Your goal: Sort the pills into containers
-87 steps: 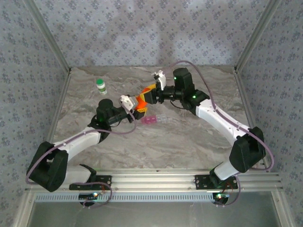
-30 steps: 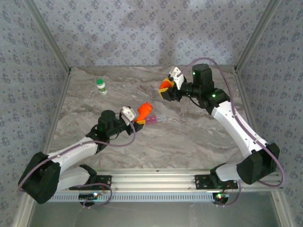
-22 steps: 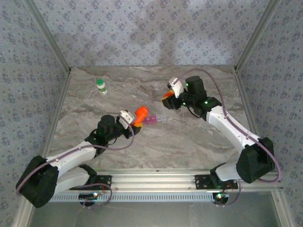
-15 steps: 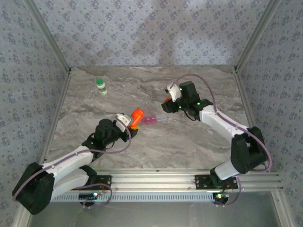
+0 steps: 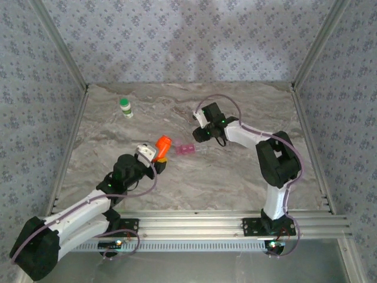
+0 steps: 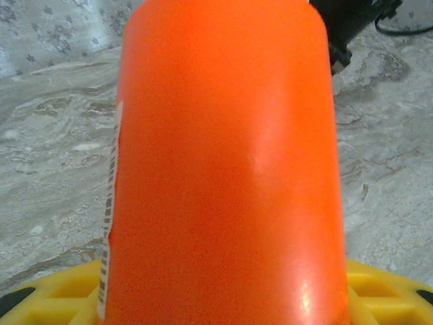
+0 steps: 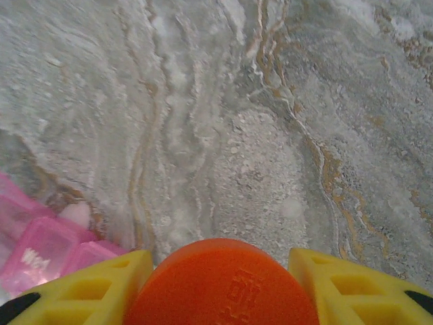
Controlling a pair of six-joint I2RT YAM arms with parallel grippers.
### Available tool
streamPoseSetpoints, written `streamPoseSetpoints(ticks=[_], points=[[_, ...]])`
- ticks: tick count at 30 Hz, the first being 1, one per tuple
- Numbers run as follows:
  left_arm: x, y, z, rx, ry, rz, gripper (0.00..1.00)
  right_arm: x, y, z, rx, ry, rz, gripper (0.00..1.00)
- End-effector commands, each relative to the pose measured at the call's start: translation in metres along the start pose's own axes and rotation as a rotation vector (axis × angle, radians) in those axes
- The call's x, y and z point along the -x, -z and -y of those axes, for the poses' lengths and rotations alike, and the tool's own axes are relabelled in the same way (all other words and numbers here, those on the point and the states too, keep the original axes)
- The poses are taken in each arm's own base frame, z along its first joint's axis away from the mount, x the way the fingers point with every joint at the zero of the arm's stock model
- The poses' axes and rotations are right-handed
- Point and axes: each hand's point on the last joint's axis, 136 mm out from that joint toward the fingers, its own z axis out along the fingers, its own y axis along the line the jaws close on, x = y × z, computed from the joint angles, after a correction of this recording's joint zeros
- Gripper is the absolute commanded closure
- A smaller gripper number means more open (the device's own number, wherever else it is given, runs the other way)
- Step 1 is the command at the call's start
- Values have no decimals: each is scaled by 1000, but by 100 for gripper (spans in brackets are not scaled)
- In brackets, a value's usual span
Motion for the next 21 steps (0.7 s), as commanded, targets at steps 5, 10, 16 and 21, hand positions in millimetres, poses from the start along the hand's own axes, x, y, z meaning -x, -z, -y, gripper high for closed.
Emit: streamPoseSetpoints(ticks=[5,10,16,21], points=[[-6,4,-3,25,28,6,100,-21,-16,23,-168,-5,-131,100],[-7,4,-2,19,46,9,100,-31,-22,26,-175,-19,-181,100],[-16,3,-1,13,77,-35,100,-40,-22,24,-145,-38,-211,100],[-24,2,1,11,94,-80,100,-35,-12,18,-93,-91,-163,100]])
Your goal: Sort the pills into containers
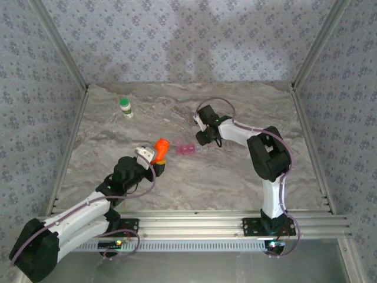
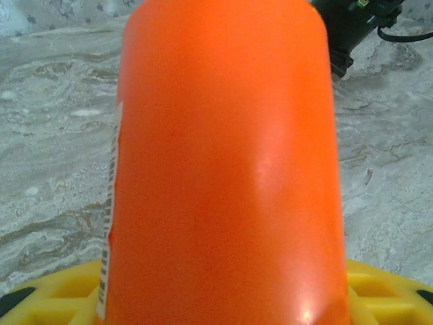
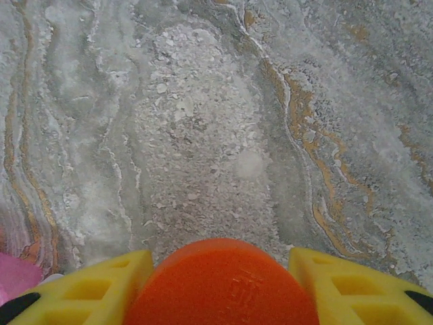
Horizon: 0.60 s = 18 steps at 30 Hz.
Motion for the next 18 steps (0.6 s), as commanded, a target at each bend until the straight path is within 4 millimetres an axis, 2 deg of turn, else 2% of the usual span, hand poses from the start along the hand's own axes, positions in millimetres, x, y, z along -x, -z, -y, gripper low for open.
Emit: streamPoseSetpoints(ticks=[1,8,13,14,18], points=[[-4,-1,2,-3,28,-36,100,0,16,0,45,-55,20,100],[-15,-7,7,-14,52,-135,100,5,42,-2,92,-101,85,100],[-24,-15,13,-37,51,-202,100,11,69,8,80,-131,172,100],[-25,-17,13,-35,52,-211,100,5,70,8,81,-136,172,100],[-27,-27,12,-30,47,-249,100,3,82,11,72,-139,225,100]])
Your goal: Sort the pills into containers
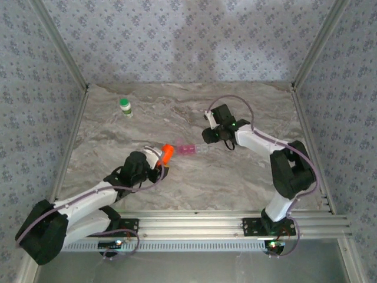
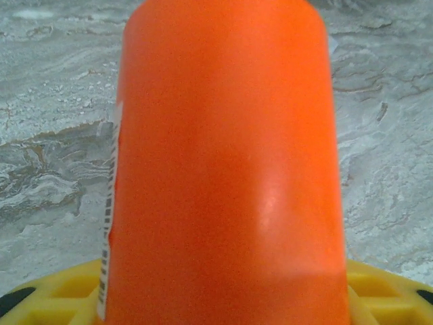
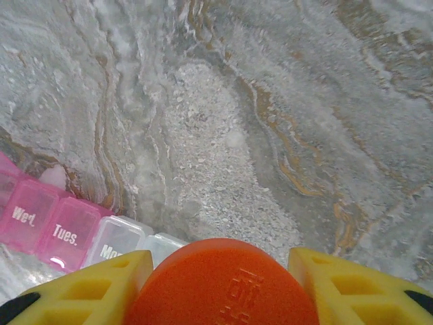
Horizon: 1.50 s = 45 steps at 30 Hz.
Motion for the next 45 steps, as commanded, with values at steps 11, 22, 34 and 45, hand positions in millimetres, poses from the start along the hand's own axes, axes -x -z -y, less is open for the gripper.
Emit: streamPoseSetpoints(ticks=[11,22,34,45], points=[[12,-25,-5,47,-35,-100,100,-1,23,5,-15,-38,176,100],[2,-35,-12,87,-48,-240,100,2,31,0,2,-41,206,100],[2,-42,-14,108,-30,-336,100,1,31,-1,5,-33,206,100],[2,-44,-13,117,-17,-409,100,1,32,-2,3,-26,202,100]])
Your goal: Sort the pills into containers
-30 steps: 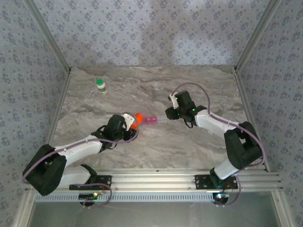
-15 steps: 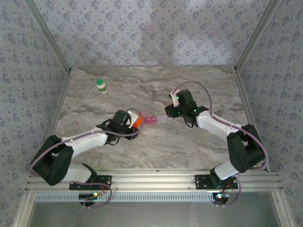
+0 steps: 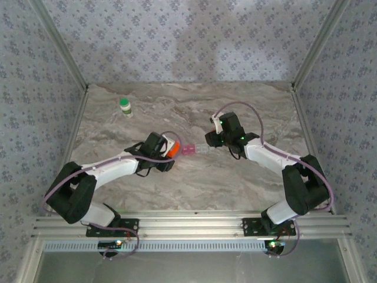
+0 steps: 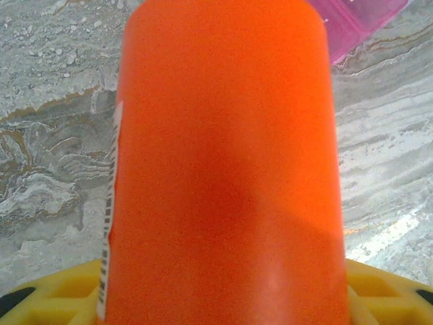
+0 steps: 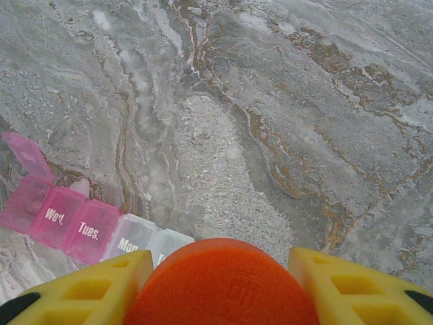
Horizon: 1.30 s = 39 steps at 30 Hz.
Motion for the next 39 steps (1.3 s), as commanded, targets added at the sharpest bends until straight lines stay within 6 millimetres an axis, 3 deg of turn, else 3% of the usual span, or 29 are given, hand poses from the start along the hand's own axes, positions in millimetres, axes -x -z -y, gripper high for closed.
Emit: streamPoseSetpoints(ticks=[1,39], points=[[2,2,3,8,4,-40,100,5,6,-2,-4,1,18,100],[3,6,6,126,-189,-250,100,-1,0,-7,4,27,-13,100]])
